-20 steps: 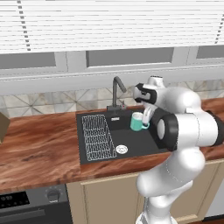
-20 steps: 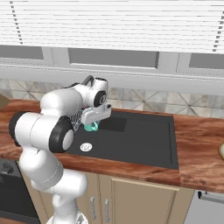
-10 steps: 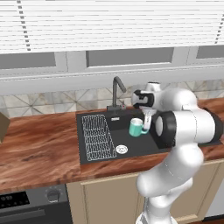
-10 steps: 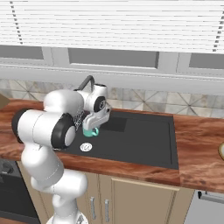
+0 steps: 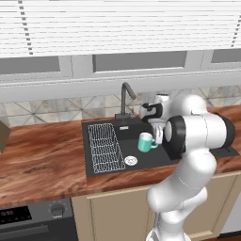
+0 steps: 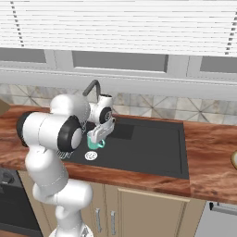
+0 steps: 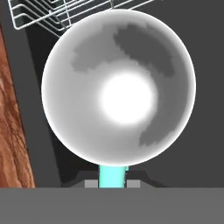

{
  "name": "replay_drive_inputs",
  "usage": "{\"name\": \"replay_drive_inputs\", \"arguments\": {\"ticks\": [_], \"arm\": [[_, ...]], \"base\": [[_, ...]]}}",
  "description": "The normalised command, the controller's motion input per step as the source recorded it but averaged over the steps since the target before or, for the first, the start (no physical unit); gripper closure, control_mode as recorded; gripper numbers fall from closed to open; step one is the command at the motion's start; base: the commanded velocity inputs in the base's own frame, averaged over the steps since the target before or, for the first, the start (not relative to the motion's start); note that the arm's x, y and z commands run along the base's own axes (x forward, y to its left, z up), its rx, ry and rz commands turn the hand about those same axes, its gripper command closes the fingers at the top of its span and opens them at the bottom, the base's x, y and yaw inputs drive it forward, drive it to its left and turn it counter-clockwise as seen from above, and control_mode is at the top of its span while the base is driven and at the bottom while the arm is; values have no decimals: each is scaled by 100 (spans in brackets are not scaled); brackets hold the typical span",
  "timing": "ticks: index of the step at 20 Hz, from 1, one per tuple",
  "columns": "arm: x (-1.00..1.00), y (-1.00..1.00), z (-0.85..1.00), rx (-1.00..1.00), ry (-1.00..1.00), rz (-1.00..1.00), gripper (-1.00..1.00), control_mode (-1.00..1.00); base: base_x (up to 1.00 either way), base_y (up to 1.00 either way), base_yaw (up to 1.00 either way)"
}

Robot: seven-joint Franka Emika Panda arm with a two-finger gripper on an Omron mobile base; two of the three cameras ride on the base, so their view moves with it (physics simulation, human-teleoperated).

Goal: Pick the mug and place it in the sink. Pick the bowl and place it in the open cabinet and then close the cabinet.

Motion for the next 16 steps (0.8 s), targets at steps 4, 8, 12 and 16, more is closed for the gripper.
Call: {"name": "replay_drive_inputs", "arguments": {"ticks": [4, 8, 12, 16], "arm": [[19, 0, -32, 0, -10, 11, 100, -100], [14, 0, -38, 0, -15, 9, 100, -100], [16, 0, -32, 0, -8, 4, 100, -100], [30, 0, -15, 0, 3, 0, 100, -100]], "base": [[0, 0, 0], [0, 0, 0], [0, 0, 0], [0, 0, 0]]}}
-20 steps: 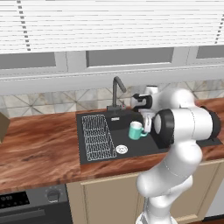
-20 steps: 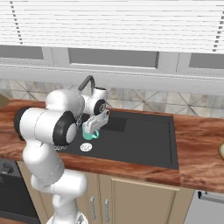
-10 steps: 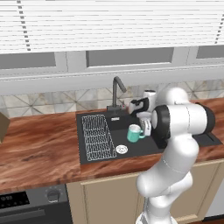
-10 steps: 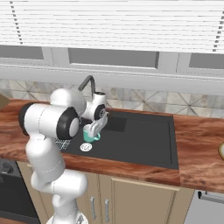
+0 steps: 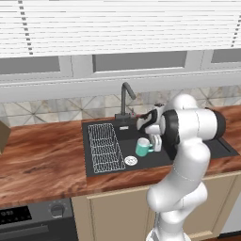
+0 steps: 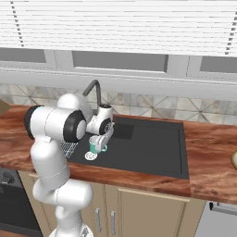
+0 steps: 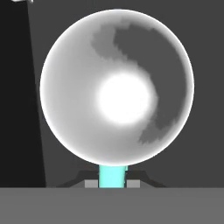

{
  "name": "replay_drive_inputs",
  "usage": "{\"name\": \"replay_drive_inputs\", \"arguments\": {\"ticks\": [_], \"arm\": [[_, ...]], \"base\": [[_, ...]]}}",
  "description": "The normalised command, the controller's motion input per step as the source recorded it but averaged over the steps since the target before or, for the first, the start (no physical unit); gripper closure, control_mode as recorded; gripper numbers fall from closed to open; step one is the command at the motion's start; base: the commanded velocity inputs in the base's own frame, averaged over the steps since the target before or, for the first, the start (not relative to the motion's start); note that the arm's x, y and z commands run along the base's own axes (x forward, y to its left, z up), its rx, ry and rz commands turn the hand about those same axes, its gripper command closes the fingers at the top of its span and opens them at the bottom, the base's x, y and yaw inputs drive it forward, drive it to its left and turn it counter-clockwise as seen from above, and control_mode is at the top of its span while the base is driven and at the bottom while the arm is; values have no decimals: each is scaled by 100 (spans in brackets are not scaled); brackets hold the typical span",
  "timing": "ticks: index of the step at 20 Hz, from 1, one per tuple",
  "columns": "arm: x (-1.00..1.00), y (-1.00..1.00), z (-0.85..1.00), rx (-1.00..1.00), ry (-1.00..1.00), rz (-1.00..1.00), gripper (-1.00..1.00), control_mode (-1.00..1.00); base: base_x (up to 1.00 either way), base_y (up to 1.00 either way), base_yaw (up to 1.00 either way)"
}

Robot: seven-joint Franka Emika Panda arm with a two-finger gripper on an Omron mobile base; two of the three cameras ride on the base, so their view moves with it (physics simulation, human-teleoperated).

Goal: Pick the mug and place it in the sink. Pick the bowl and place it in the open cabinet and then close the cabinet.

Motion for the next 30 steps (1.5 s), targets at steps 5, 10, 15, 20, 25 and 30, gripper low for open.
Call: {"name": "replay_drive_inputs", "arguments": {"ticks": [5, 10, 15, 20, 25, 30], "arm": [[34, 0, -5, 0, 2, 0, 100, -100], [34, 0, -17, 0, -1, 0, 100, -100], [28, 0, -38, 0, -3, 1, 100, -100], [28, 0, -40, 0, 0, 0, 100, -100], [34, 0, -31, 0, -1, 0, 100, -100], [33, 0, -31, 0, 0, 0, 100, -100]], "base": [[0, 0, 0], [0, 0, 0], [0, 0, 0], [0, 0, 0], [0, 0, 0], [0, 0, 0]]}}
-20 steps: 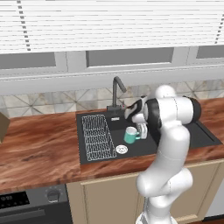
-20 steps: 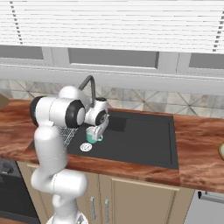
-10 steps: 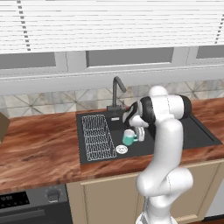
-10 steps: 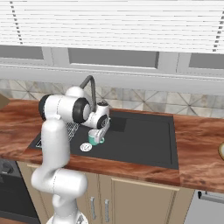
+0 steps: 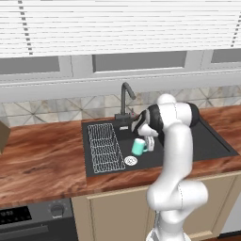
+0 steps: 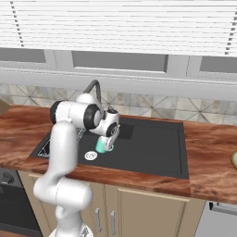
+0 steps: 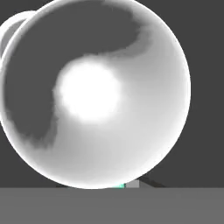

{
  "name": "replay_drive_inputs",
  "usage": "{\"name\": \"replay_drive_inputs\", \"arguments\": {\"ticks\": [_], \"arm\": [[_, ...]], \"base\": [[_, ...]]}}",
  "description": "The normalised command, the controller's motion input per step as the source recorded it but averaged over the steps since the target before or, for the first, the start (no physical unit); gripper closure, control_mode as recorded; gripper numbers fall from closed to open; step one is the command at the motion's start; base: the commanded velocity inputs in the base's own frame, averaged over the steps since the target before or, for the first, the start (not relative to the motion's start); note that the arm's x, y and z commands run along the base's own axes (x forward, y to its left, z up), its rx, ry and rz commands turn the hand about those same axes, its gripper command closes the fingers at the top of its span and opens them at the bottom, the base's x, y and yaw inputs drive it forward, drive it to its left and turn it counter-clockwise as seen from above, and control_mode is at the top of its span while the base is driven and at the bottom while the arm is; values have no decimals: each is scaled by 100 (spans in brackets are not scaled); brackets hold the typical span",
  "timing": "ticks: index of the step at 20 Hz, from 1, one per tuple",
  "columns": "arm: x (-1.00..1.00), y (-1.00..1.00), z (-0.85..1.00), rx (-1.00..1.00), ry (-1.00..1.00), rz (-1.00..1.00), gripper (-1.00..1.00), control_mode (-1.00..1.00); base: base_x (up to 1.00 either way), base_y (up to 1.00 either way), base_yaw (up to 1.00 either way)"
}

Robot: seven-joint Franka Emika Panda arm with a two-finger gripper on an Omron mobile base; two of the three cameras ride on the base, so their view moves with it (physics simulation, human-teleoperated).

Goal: Pick the mug and place it in the sink. Pick the bowl and place it in the open cabinet and then close the cabinet.

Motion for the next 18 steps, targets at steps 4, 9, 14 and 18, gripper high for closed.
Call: {"name": "replay_drive_inputs", "arguments": {"ticks": [4, 9, 14, 18], "arm": [[22, 6, -23, 0, 0, 0, -100, -100], [-3, 7, 0, -1, -10, 0, -100, -100], [-13, 0, 0, 0, -17, 0, -100, -100], [-23, -12, 6, 0, -19, 0, -100, -100]], "base": [[0, 0, 0], [0, 0, 0], [0, 0, 0], [0, 0, 0]]}}
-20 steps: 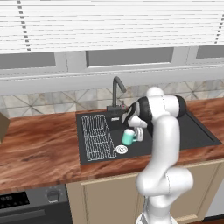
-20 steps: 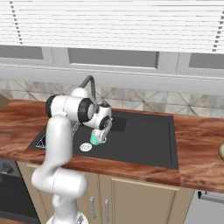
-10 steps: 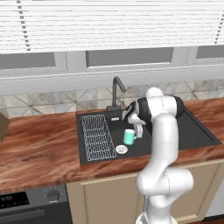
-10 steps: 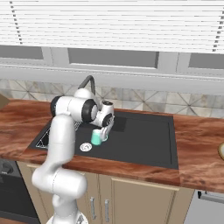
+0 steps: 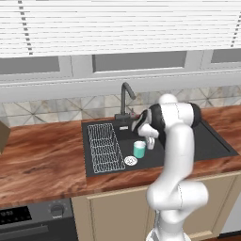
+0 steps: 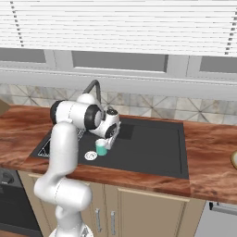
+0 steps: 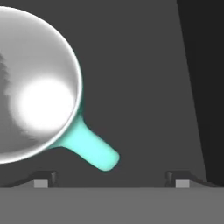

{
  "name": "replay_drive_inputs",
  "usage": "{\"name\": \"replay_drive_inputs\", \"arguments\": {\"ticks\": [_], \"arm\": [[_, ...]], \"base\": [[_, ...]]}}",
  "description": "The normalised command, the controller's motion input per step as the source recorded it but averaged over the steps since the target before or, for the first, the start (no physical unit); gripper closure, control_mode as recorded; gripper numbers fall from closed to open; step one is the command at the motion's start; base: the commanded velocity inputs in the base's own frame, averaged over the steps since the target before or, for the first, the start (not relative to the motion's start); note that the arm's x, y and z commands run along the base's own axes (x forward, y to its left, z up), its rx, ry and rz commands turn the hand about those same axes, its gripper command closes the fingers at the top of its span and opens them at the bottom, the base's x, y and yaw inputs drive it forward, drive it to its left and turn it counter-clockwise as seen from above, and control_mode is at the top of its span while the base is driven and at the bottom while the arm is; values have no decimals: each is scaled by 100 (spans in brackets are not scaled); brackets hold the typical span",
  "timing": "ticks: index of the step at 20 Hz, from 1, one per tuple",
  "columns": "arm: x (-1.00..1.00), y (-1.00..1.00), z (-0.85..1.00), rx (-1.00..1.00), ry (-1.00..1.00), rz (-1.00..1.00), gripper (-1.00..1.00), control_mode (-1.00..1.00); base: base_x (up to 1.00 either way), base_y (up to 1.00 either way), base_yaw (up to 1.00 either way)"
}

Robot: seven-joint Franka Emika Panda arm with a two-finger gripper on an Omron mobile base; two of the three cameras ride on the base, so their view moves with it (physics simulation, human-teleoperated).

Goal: Pick the mug and place it in the sink. Pick the bowl and place it in the open cabinet and then close the cabinet.

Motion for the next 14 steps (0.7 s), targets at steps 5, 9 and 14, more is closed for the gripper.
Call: {"name": "replay_drive_inputs", "arguments": {"ticks": [5, 9, 14], "arm": [[-3, -8, 52, -1, -12, 2, -100, -100], [0, 0, 63, -5, -9, 0, -100, -100], [0, -1, 78, -5, -5, 0, -100, -100]], "base": [[0, 0, 0], [0, 0, 0], [0, 0, 0]]}}
